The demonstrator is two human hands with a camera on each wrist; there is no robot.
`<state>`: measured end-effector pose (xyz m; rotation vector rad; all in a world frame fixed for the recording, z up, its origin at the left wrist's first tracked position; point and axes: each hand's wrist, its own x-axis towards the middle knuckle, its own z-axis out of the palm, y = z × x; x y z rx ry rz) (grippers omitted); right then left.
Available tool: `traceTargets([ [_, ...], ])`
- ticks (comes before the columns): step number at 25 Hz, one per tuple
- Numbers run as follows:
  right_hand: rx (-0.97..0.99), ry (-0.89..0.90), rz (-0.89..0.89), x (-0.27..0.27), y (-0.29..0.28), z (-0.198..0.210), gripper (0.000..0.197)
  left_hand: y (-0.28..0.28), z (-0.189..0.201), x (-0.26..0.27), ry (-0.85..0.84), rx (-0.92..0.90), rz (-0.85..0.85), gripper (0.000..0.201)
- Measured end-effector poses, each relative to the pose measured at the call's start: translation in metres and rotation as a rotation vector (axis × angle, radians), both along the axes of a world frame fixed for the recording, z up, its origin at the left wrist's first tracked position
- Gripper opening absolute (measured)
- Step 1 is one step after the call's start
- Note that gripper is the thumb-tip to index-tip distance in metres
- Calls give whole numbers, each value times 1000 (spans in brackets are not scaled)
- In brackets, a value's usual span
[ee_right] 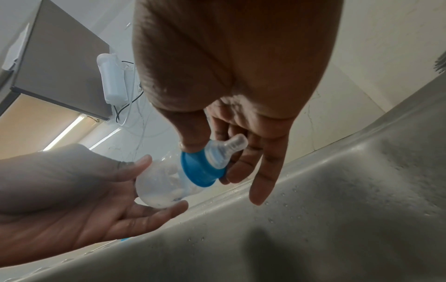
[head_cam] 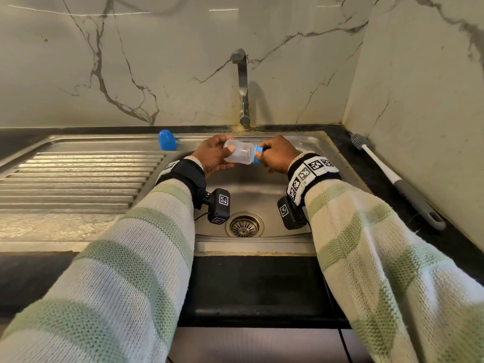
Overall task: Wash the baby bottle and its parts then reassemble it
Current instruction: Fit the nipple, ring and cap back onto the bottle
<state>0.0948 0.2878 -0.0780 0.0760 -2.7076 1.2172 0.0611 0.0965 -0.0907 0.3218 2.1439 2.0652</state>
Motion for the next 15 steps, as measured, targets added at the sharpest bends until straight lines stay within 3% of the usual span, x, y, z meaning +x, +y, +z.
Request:
traceTargets([
  [4,6,-8,-22,-3,1,-4,19,7,0,1,-27,-37,75,22],
  [9,-29,-19,-214,-11,1,-3,70,15,0,0,-40,-58,124,31],
  [13,-27,-108,-298,-13,5,-4,71,15,2,0,-18,-61,168,48],
  [15,-120,-148,-251,-12,3,-5,70,15,3,3,-19,-107,122,56],
])
